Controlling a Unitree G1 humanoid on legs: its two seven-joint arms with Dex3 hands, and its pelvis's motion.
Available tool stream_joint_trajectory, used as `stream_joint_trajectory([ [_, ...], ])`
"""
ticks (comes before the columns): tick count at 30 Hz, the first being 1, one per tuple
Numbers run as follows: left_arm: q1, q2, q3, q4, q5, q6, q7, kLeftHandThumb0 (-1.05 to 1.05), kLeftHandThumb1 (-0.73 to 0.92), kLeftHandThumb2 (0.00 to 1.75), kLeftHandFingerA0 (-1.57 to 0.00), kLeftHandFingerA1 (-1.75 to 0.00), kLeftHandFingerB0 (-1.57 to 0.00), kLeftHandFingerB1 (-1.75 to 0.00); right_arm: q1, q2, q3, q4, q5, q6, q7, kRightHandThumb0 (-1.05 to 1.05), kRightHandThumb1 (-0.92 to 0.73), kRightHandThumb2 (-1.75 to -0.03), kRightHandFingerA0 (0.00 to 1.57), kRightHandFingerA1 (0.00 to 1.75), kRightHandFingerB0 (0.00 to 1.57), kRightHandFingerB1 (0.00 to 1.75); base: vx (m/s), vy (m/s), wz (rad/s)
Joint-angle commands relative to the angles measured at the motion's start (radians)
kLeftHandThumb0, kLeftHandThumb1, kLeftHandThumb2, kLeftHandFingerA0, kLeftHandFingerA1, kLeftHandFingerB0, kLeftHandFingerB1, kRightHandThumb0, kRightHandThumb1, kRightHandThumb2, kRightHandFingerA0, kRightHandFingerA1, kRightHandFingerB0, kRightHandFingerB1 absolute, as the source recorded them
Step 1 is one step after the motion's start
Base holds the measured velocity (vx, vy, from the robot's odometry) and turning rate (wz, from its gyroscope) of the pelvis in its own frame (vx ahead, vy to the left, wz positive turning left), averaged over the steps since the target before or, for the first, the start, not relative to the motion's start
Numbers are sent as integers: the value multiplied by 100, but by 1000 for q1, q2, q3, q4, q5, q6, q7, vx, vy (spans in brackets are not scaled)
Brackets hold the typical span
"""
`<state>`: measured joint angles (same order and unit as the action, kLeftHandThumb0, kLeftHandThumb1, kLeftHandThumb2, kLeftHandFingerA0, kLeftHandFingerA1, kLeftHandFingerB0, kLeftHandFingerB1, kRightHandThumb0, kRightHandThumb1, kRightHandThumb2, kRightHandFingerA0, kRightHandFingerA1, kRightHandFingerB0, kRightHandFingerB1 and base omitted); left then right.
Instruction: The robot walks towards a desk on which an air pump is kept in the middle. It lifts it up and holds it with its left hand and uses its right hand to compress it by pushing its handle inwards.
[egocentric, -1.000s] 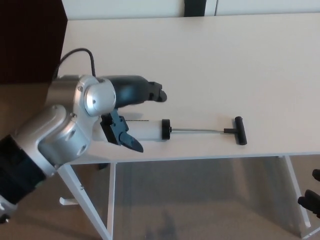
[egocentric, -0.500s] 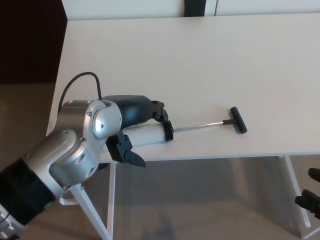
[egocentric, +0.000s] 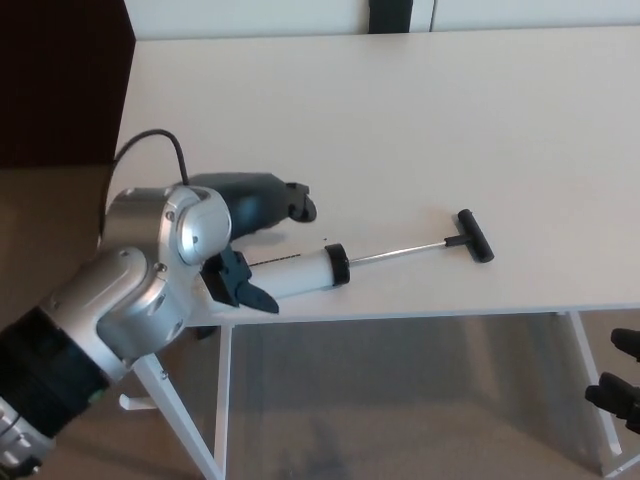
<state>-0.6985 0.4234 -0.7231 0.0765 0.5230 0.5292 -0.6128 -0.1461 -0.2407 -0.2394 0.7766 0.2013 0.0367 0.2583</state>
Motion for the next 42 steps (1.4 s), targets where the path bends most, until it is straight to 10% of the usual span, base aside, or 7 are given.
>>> stream_joint_trajectory([
  [1, -30, 2, 42, 61, 53, -64, 59, -47, 38, 64, -30, -46, -18, -35, 2, 1, 6, -13, -3, 28, 2, -19, -55, -56, 72, 55, 45, 41, 0, 0, 0],
  [42, -47, -95, 74, 182, 140, -196, 120, -47, 38, 63, -29, -47, -17, -35, -2, -2, -10, -58, 11, 51, 8, -19, -55, -56, 70, 55, 47, 43, 0, 0, 0],
])
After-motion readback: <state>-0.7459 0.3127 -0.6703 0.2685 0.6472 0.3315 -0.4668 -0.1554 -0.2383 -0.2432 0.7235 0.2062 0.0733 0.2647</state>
